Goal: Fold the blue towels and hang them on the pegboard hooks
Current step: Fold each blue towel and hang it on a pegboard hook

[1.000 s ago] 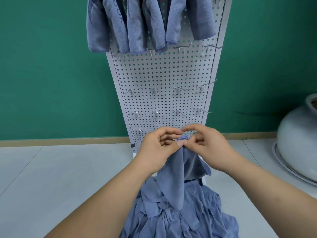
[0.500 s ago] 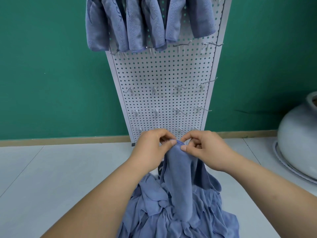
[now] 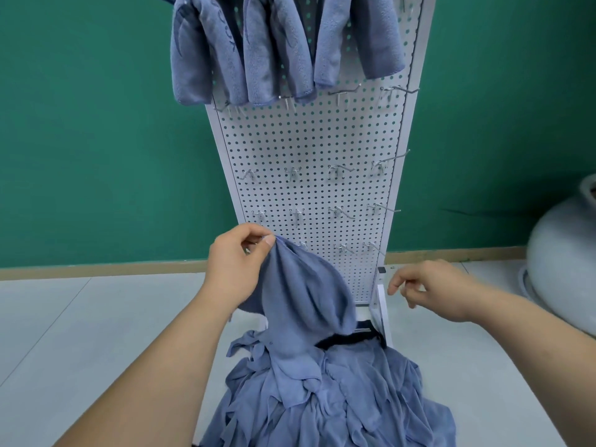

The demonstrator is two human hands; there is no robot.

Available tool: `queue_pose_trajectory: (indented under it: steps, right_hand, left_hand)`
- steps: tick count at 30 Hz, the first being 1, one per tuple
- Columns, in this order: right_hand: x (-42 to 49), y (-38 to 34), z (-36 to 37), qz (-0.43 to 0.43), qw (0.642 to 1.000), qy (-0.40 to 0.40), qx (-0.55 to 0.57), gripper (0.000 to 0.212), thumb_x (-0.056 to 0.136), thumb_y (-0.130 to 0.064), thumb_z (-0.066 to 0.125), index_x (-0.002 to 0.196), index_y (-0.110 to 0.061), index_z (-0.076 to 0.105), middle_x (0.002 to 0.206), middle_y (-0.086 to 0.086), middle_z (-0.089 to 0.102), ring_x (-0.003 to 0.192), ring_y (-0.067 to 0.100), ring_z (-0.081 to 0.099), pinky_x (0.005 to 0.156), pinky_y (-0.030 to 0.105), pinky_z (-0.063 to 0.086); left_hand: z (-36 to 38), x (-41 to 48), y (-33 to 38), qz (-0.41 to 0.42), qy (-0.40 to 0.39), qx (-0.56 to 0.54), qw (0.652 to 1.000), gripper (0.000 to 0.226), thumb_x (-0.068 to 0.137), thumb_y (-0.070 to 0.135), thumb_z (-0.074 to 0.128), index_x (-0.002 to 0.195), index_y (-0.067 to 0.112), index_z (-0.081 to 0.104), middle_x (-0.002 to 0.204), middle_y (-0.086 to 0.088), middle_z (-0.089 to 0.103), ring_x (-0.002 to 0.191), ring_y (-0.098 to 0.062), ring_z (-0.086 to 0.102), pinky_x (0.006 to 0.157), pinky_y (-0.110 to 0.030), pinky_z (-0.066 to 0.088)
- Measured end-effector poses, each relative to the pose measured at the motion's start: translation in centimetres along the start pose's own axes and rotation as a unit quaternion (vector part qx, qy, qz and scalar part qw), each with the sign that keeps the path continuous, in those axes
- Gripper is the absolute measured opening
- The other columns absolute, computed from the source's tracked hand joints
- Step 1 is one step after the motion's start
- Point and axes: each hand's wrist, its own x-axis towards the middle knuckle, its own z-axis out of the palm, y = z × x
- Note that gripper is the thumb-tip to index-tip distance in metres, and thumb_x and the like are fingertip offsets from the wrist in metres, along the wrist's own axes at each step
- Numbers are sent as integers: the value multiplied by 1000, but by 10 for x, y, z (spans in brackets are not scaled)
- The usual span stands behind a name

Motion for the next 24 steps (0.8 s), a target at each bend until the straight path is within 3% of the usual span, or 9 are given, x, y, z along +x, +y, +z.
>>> queue_pose_trajectory:
  steps: [5,12,15,18,20,24]
  right_hand:
    - [-1,-28,10,-73,994,19,77,23,97,-30,65,114,-45,70,98,-23,72,94,-1,66,84,21,52]
    - [-4,-84,20,-162,965,64,194,31,93,-37,77,122,-42,70,108,-26,69,93,4,68,85,23,55]
    - [-2,-91,26,-141,967,92,192,33,90,-45,77,122,-41,67,109,-24,67,88,4,68,85,29,58]
    - [2,-89,30,-111,965,153,180,25,85,-51,78,102,-38,65,100,-18,68,80,5,67,79,36,58]
    - [4,-87,29,-95,960,189,185,25,82,-48,81,95,-37,62,94,-18,68,77,5,67,76,37,58]
    - [5,-85,30,-88,945,200,243,30,80,-33,86,98,-36,62,89,-18,72,81,5,70,76,38,60]
  left_hand:
    - [14,-13,17,29,-112,51,992,12,99,19,71,93,29,73,89,16,72,85,-1,64,77,-7,45]
    - [26,-21,30,74,-122,64,988,8,99,21,71,98,29,73,96,17,68,82,-8,62,73,-9,43]
    - [29,-25,33,86,-131,41,987,8,98,19,72,98,27,74,97,15,68,82,-10,62,74,-9,42]
    - [34,-28,35,107,-141,18,984,8,98,17,73,99,24,74,96,14,69,82,-12,63,78,-16,48]
    - [36,-29,37,123,-147,8,981,8,98,16,73,99,24,75,96,13,69,84,-14,64,81,-20,49]
    - [40,-32,41,125,-162,-12,979,9,97,14,74,98,23,76,94,14,68,84,-12,64,77,-13,44]
